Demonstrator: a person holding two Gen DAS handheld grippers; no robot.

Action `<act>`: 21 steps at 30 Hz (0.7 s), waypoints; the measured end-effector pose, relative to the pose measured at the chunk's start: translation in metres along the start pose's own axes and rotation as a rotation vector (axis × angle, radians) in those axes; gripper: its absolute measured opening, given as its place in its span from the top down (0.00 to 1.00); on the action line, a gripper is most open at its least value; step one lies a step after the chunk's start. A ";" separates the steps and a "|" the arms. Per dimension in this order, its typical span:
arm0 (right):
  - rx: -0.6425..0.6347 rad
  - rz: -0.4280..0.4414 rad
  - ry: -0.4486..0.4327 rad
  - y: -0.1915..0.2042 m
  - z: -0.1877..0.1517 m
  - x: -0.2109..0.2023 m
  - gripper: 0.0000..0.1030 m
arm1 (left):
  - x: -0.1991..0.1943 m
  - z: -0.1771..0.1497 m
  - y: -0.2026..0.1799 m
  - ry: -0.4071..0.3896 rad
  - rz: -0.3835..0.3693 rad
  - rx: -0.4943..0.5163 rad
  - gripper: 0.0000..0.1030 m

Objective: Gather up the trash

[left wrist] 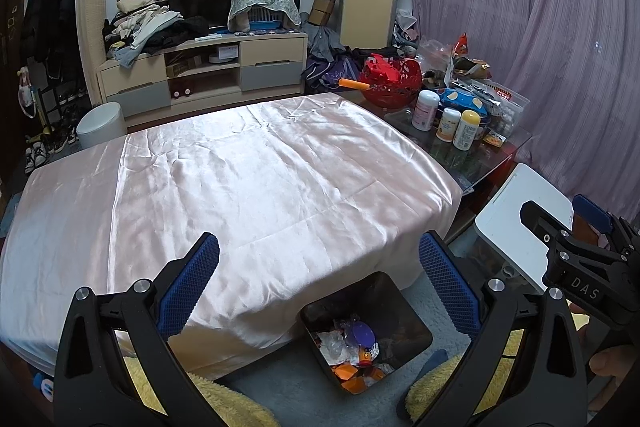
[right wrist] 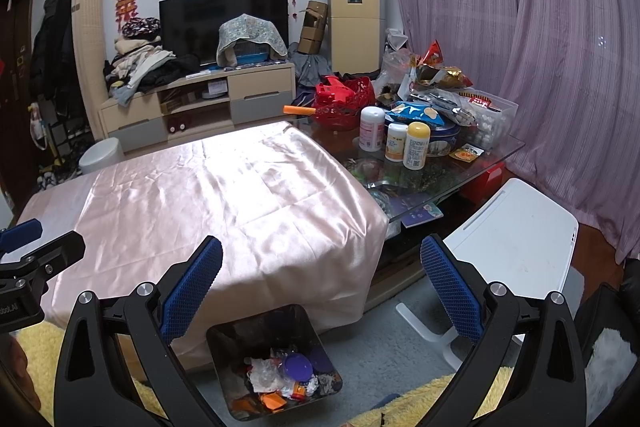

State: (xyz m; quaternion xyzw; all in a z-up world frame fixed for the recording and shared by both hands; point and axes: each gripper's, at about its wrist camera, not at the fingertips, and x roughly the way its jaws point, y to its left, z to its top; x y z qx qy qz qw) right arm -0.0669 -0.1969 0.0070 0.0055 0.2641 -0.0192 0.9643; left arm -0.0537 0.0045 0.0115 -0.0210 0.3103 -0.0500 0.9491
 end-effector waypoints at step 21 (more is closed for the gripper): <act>0.001 0.001 -0.002 0.000 0.001 0.001 0.03 | 0.002 -0.001 0.000 -0.005 0.007 0.004 0.08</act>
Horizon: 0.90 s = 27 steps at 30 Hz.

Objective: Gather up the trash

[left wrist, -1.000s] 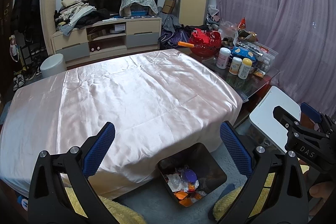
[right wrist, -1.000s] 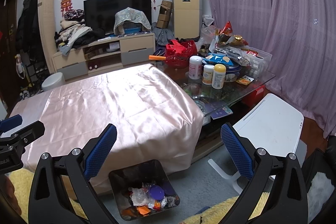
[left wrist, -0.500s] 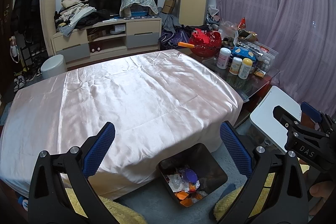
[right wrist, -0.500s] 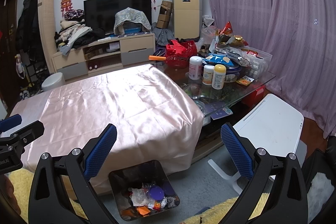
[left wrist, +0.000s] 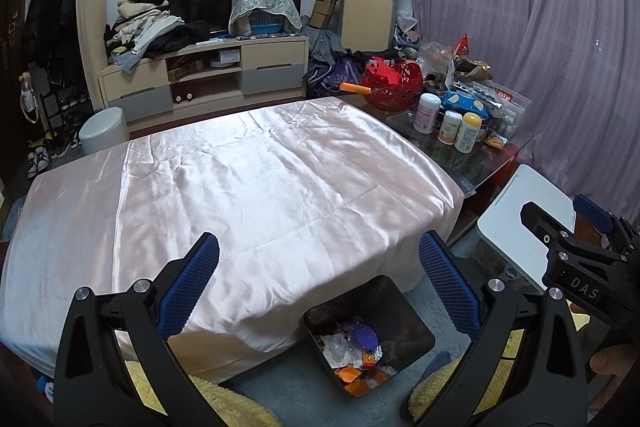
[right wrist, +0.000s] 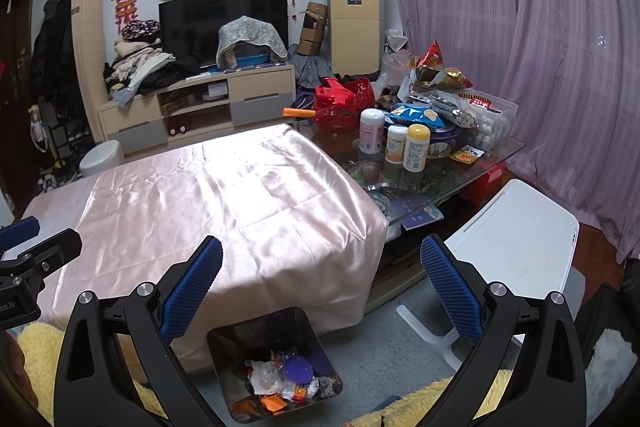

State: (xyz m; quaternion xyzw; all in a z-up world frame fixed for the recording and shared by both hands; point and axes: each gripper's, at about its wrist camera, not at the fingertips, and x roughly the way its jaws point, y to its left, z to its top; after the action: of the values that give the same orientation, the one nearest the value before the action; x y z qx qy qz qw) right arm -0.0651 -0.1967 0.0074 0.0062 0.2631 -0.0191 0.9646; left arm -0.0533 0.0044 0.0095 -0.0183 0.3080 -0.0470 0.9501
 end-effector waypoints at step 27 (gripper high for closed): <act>0.003 -0.014 0.001 0.001 0.002 0.002 0.03 | 0.000 0.003 0.007 -0.006 0.018 -0.013 0.08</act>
State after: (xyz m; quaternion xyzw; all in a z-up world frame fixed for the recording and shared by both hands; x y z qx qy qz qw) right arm -0.0628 -0.1962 0.0080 0.0057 0.2636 -0.0264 0.9643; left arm -0.0509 0.0116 0.0111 -0.0218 0.3057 -0.0366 0.9512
